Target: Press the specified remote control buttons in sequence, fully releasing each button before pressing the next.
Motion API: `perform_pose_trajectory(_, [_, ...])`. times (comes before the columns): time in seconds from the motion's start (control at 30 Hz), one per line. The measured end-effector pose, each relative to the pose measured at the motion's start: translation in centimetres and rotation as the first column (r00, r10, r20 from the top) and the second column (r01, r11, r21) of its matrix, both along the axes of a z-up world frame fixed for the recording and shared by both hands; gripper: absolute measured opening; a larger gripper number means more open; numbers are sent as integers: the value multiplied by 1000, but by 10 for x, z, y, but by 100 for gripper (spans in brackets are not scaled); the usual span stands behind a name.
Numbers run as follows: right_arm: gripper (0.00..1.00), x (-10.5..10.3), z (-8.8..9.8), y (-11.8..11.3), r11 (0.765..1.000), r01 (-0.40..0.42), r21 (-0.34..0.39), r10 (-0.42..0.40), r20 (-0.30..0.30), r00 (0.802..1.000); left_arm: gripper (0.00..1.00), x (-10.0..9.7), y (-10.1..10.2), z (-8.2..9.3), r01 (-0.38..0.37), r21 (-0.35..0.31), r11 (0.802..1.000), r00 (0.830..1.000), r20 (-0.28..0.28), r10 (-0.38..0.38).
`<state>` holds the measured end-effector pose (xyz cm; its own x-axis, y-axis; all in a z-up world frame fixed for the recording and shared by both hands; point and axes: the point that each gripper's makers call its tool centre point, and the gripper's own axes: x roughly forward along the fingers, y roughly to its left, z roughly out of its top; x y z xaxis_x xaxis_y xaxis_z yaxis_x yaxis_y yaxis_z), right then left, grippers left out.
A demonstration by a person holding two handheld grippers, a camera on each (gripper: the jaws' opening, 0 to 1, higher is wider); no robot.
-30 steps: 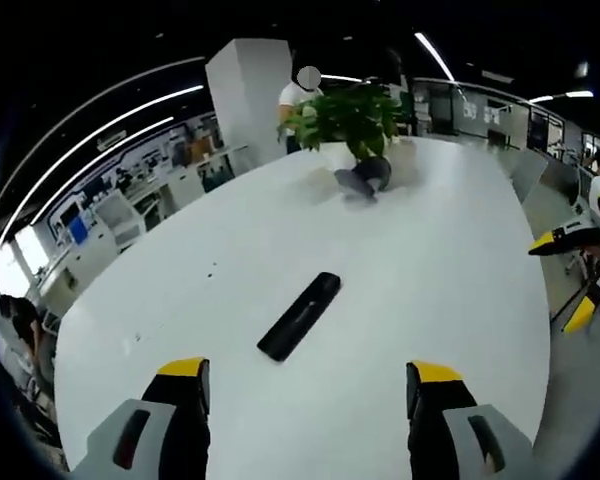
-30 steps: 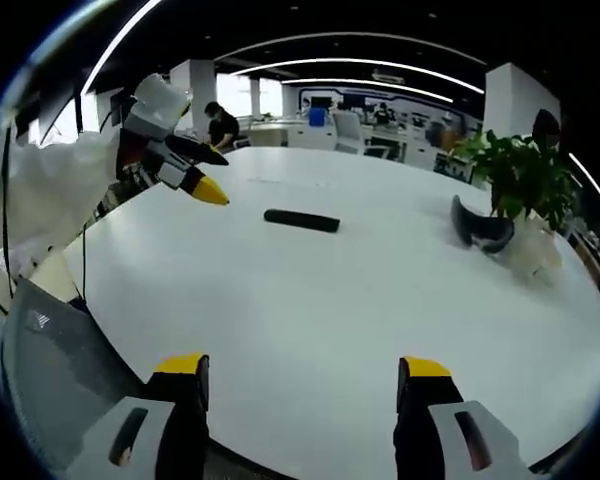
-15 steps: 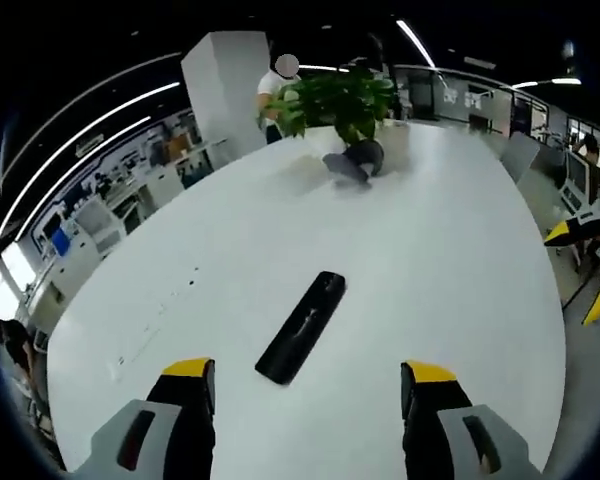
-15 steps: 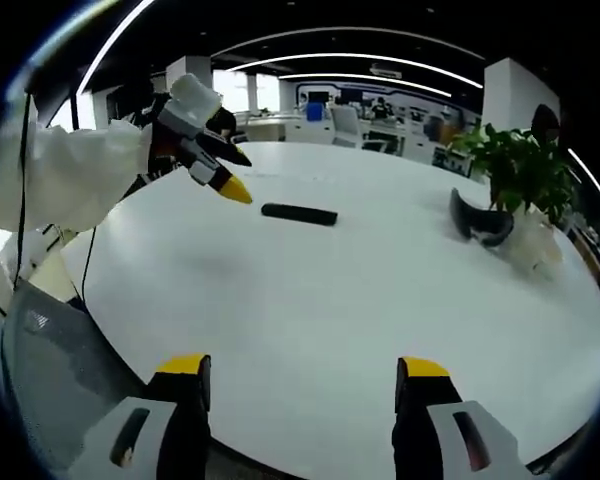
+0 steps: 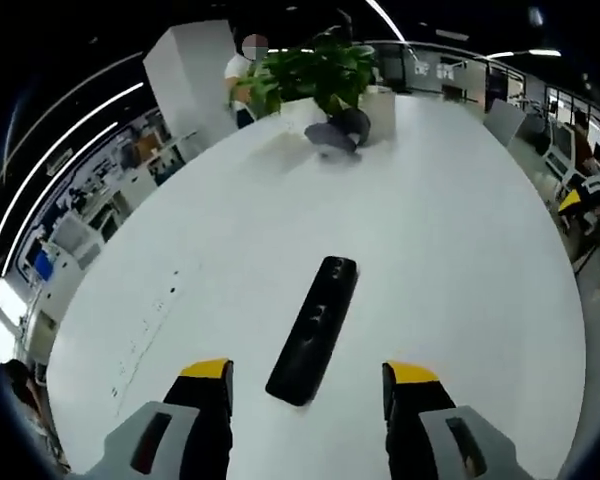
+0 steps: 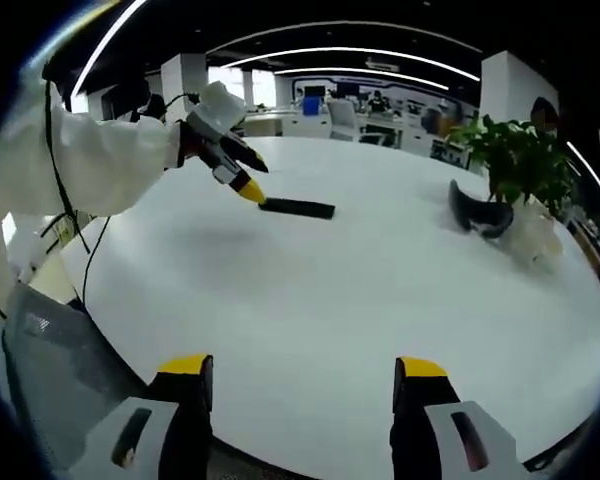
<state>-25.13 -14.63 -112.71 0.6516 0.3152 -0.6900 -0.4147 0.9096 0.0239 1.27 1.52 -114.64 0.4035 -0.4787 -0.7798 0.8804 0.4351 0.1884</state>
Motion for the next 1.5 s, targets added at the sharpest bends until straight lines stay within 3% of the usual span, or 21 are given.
perform_pose_trajectory(0.53, [71,0,0,-1,1000,4,3,-4,-2,1000,54,15,0,-33,91,117,989,993,-80,-82])
perform_pose_trajectory(1.2, [71,-1,0,1,1000,-12,-15,12,-1,1000,48,13,-2,-43,139,97,986,974,-194,-118])
perform_pose_trajectory(1.3, [71,-1,1,2,1000,-15,-16,15,1,1000,39,5,-5,-46,149,76,986,954,-272,-123])
perform_pose_trajectory(1.33, [71,-1,1,2,1000,-16,-14,16,1,1000,40,9,-3,-46,139,84,987,960,-255,-114])
perform_pose_trajectory(1.5, [71,-1,0,2,999,-20,-26,20,2,1000,39,5,-5,-45,188,75,979,955,-247,-165])
